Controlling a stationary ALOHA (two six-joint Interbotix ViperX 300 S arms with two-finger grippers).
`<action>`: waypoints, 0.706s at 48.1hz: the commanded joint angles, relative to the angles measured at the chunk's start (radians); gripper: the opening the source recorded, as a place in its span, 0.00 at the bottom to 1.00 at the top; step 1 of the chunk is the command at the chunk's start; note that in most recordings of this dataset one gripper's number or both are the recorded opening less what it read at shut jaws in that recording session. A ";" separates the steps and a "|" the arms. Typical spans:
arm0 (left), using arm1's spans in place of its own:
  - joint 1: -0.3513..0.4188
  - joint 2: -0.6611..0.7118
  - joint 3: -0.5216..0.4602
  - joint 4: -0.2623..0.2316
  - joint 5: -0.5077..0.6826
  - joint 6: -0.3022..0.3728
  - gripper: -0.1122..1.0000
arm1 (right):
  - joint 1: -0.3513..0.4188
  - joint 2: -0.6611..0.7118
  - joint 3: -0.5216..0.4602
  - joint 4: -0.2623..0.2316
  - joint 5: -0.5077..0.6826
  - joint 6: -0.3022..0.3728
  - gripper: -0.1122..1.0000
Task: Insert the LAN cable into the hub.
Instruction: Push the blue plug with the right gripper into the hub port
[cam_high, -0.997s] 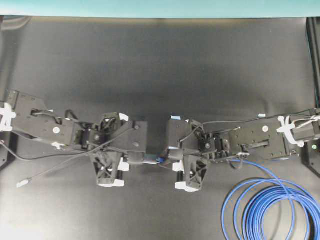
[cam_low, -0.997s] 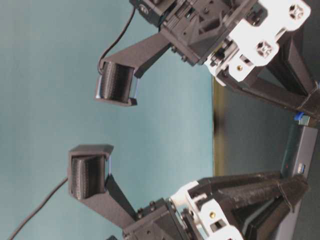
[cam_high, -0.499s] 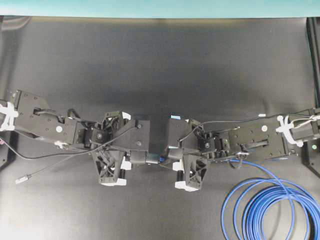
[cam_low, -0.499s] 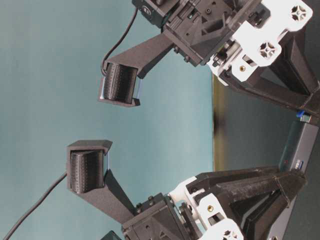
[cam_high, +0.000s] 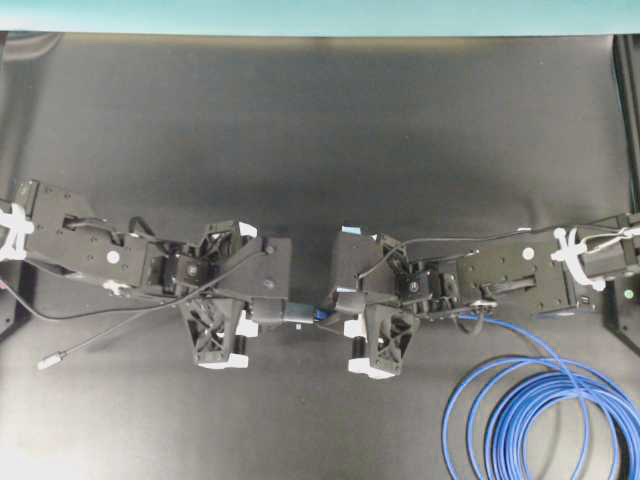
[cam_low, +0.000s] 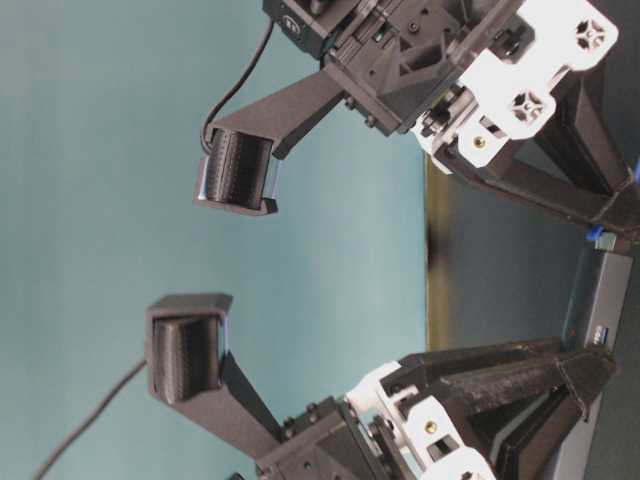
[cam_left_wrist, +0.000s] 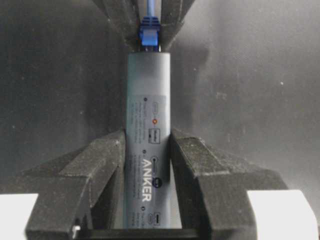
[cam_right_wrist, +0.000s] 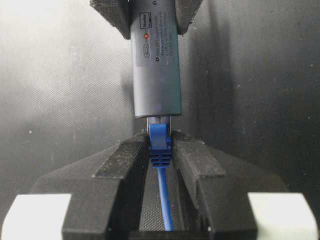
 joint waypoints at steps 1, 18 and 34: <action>0.008 -0.015 -0.009 0.003 -0.038 -0.008 0.35 | -0.011 -0.011 -0.040 0.003 -0.031 -0.005 0.23; 0.009 -0.020 0.017 0.003 -0.043 -0.012 0.35 | -0.006 -0.012 -0.040 0.003 -0.006 0.002 0.86; 0.014 -0.025 0.040 0.003 -0.043 -0.041 0.80 | 0.003 -0.028 -0.014 0.003 -0.008 0.005 0.87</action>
